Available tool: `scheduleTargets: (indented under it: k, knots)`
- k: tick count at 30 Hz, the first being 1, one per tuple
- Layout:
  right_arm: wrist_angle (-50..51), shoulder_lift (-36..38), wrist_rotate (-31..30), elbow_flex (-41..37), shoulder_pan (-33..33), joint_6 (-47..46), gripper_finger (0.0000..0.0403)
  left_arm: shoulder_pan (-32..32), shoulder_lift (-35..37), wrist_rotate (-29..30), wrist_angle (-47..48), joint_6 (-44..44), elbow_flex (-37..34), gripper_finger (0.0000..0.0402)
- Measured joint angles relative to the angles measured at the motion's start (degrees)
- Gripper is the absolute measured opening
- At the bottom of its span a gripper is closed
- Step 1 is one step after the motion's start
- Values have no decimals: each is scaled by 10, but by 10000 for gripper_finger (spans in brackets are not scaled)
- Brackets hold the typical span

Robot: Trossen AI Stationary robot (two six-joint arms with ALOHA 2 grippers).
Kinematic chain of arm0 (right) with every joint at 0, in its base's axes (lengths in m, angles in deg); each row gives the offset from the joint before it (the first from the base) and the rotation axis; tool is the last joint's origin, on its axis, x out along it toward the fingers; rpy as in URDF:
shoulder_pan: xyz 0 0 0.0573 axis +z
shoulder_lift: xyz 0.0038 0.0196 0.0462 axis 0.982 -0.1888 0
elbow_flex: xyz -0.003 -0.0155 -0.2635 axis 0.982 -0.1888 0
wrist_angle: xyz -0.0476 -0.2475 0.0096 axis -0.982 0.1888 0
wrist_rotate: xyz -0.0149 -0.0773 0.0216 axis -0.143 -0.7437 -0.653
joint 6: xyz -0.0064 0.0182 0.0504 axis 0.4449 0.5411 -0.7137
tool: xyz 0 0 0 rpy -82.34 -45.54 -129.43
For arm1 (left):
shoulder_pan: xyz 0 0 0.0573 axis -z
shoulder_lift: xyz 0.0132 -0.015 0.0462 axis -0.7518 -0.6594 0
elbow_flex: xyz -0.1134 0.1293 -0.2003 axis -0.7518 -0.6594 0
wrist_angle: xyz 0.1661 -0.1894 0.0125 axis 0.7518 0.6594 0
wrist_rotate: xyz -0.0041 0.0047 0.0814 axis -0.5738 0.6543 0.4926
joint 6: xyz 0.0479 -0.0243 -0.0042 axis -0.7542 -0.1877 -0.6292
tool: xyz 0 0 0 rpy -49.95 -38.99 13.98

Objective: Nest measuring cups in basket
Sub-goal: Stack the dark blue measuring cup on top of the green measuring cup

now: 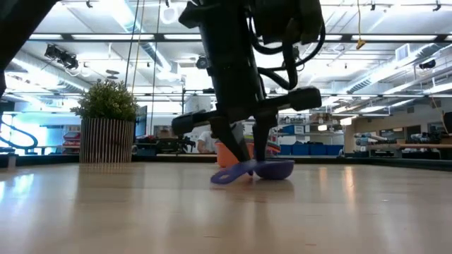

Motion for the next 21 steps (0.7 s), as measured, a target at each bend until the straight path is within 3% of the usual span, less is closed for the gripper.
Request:
scheduleTargets:
  k: [12, 19, 21]
  knots:
    - [9, 0, -1, 0, -3, -8, 49, 9, 54, 6, 25, -62, 0, 85]
    - [40, -1, -121, -21, -12, 19, 55, 44, 125, 32, 75, -92, 1, 86]
    - [42, -1, -131, -42, -21, 18, 54, 63, 157, 38, 107, -93, 1, 86]
